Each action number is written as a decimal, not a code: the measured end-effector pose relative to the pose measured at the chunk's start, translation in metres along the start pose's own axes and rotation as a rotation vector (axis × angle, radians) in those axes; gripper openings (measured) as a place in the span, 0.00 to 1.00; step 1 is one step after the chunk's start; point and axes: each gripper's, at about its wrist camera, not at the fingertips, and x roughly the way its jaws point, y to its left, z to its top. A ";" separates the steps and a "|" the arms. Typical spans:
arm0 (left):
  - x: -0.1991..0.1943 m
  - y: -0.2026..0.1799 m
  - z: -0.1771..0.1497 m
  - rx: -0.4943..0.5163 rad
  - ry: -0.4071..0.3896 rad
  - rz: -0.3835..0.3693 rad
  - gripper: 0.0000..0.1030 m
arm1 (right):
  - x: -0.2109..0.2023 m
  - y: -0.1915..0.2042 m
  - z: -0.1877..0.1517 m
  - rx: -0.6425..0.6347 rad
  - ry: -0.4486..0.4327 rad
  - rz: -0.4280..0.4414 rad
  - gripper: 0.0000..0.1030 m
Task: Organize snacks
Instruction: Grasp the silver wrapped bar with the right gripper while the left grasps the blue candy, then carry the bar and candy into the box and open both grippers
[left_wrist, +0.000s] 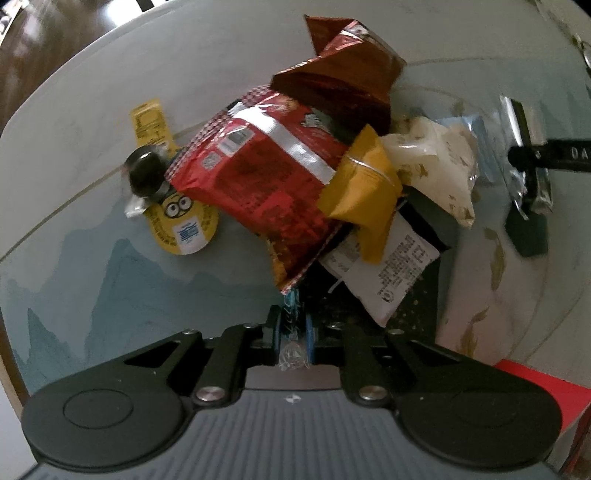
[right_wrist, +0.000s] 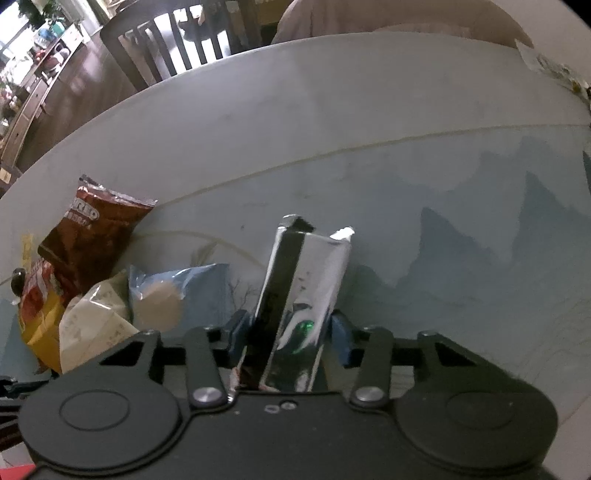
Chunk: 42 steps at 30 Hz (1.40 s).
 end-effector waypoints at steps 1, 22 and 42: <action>-0.001 0.001 -0.001 -0.009 -0.004 -0.002 0.12 | -0.001 -0.001 -0.001 -0.002 -0.002 -0.003 0.43; -0.081 0.021 -0.037 -0.150 -0.165 -0.014 0.12 | -0.110 -0.005 -0.034 -0.049 -0.124 0.104 0.39; -0.169 0.003 -0.153 -0.159 -0.305 -0.002 0.12 | -0.212 0.042 -0.126 -0.184 -0.199 0.257 0.39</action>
